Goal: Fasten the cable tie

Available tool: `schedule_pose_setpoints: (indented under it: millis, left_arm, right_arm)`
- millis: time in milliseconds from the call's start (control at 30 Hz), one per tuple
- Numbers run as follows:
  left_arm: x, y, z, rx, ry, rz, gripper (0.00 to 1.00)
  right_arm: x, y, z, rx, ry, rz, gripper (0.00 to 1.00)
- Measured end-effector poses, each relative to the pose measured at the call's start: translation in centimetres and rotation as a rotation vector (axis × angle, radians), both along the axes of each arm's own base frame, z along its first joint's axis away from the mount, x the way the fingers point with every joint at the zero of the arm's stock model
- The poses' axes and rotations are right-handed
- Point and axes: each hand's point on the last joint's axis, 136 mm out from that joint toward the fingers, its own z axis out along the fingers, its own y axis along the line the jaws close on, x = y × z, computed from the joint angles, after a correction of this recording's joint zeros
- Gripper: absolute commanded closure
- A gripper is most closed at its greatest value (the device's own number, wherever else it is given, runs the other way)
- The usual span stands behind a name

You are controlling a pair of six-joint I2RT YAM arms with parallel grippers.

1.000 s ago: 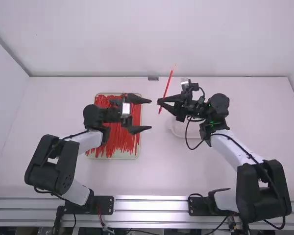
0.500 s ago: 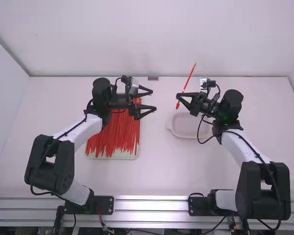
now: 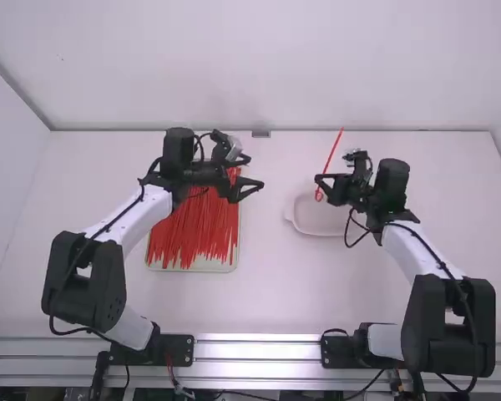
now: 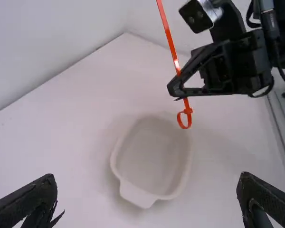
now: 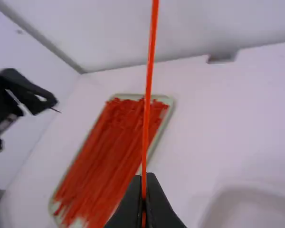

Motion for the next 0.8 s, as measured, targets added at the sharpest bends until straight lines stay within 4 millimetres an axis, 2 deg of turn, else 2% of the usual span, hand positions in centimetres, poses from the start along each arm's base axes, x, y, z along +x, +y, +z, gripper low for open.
schedule_pose_setpoints:
  millis: [133,267,400,433,800]
  left_arm:
    - [0.3,1.0,-0.6,0.015,0.030,0.032,0.01]
    - [0.3,1.1,-1.0,0.025,0.043,0.038,0.01]
    - [0.3,1.1,-1.1,0.028,0.045,0.039,0.01]
    - [0.3,1.1,-1.1,0.028,0.046,0.039,0.01]
    - [0.3,1.2,-1.1,0.030,0.045,0.039,0.01]
  right_arm:
    - [-0.2,-0.2,-2.5,-0.103,0.071,-0.061,1.00]
    - [-0.5,-0.1,-4.3,-0.203,0.113,-0.107,1.00]
    - [-0.3,0.0,-5.1,-0.277,0.114,-0.144,1.00]
    - [-0.2,0.0,-5.2,-0.283,0.114,-0.147,1.00]
    - [0.6,-1.9,-11.5,-0.377,0.248,-0.234,1.00]
